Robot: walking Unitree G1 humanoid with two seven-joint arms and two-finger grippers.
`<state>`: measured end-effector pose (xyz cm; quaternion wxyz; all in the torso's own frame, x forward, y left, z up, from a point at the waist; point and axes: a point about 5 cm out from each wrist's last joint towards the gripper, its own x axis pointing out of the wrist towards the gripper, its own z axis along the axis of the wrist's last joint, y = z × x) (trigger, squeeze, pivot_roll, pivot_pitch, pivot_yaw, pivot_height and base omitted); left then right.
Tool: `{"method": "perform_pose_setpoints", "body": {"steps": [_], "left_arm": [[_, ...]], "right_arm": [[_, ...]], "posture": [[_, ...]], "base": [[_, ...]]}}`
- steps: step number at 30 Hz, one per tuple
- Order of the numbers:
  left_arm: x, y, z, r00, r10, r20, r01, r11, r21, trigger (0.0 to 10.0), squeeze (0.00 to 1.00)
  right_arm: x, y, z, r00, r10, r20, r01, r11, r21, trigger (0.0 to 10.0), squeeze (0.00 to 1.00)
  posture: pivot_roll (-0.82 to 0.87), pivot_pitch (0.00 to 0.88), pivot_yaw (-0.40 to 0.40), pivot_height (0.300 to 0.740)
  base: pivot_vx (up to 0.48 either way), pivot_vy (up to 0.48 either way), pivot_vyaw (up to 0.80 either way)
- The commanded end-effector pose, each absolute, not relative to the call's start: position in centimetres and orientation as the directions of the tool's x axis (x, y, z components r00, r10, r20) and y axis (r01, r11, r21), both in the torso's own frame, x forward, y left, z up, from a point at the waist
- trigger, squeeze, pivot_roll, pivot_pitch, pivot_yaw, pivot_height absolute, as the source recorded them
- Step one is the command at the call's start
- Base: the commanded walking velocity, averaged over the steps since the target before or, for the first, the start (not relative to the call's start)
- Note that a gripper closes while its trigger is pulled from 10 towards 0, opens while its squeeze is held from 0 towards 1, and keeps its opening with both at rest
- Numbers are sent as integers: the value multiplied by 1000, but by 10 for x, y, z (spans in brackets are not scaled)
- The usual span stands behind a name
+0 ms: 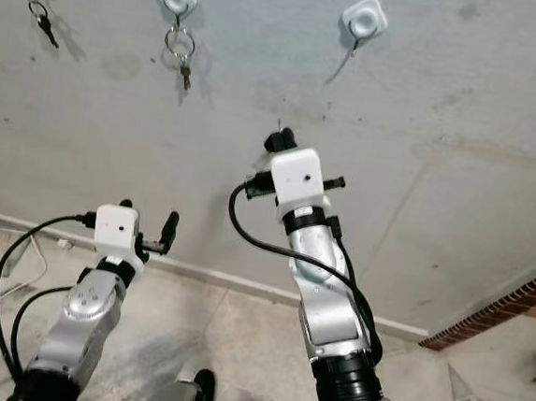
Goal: Hang keys on a hook
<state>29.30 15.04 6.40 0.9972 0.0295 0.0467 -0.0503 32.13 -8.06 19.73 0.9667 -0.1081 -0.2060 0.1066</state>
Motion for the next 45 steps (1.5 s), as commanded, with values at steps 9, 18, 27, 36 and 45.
{"method": "perform_pose_setpoints", "body": {"steps": [9,18,27,36,45], "left_arm": [[278,160,35,973,-112,-204,134,986,101,10000,0],[275,155,34,971,-135,-197,156,983,94,10000,0],[267,151,27,951,-202,-234,221,974,55,10000,0],[266,150,27,949,-211,-233,229,972,56,10000,0],[264,136,43,918,-368,-146,371,929,-6,10000,0]], "right_arm": [[328,-88,206,893,192,406,-99,966,-240,10000,0],[350,-95,240,855,184,484,-78,970,-230,10000,0],[358,-93,260,817,230,529,-136,968,-211,10000,0],[361,-98,266,803,244,544,-159,967,-199,10000,0],[365,-110,268,812,203,548,-149,979,-141,10000,0]], "posture": [[-14,174,44,740],[-4,184,47,740],[13,190,52,740],[13,192,56,740],[6,194,60,740]], "base": [[0,0,0],[0,0,0],[0,0,0],[0,0,0],[0,0,0]]}}
